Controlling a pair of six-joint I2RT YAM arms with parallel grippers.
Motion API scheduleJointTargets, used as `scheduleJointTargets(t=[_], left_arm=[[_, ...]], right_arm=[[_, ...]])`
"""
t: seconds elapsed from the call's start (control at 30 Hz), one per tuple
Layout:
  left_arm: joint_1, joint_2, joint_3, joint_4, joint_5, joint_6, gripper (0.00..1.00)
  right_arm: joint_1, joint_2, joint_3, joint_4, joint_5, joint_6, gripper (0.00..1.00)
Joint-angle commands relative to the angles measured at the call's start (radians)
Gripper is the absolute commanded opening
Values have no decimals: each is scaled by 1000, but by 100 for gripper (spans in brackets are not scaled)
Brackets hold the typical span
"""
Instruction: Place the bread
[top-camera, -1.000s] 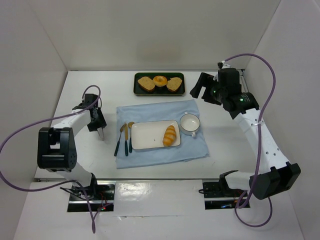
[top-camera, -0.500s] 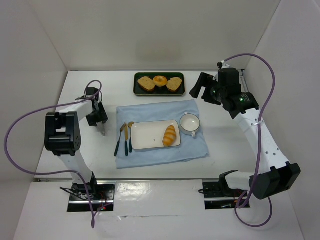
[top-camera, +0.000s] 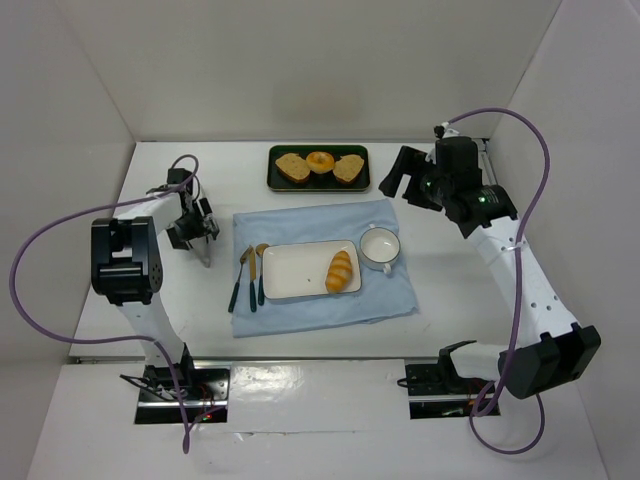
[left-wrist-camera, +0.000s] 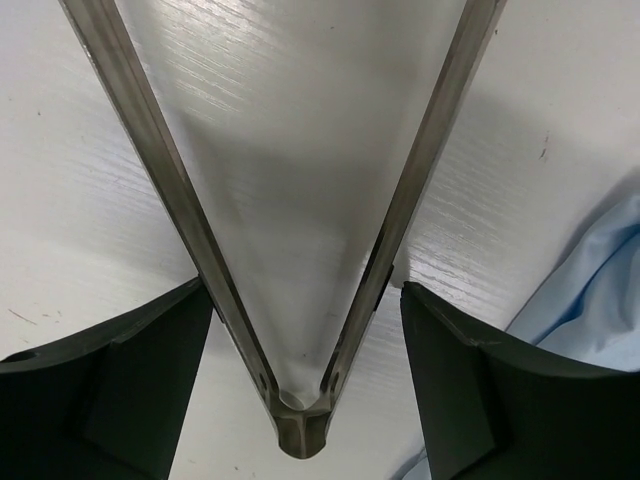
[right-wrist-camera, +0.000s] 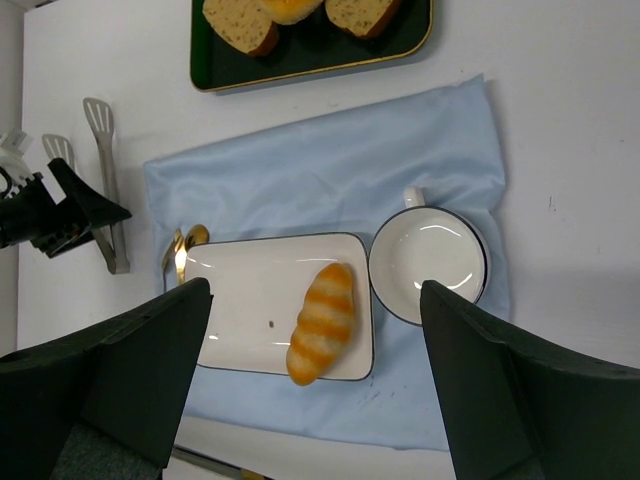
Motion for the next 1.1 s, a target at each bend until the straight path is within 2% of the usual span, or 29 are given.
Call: scheduleJointTargets(t=[0.0, 0.2, 0.4, 0.57, 0.63, 0.83, 1.07], left_arm=[[10, -2, 2, -32, 37, 2, 89], [-54, -167, -9, -41, -37, 2, 90], [-140, -432, -9, -61, -136, -40, 90], [-208, -609, -9, -61, -166, -106, 90], [-237, -667, -9, -61, -166, -146, 90], [-355, -707, 1, -109, -144, -223, 95], [-476, -698, 85, -168, -124, -283, 95]], right_arm=[[-5, -18, -19, 9, -9, -2, 92], [-5, -27, -29, 18, -18, 7, 92], [-5, -15, -39, 38, -28, 16, 92], [-5, 37, -27, 29, -37, 17, 100], [-5, 60, -13, 9, -48, 26, 100], [19, 105, 11, 0, -31, 47, 100], [73, 94, 11, 9, 21, 58, 100]])
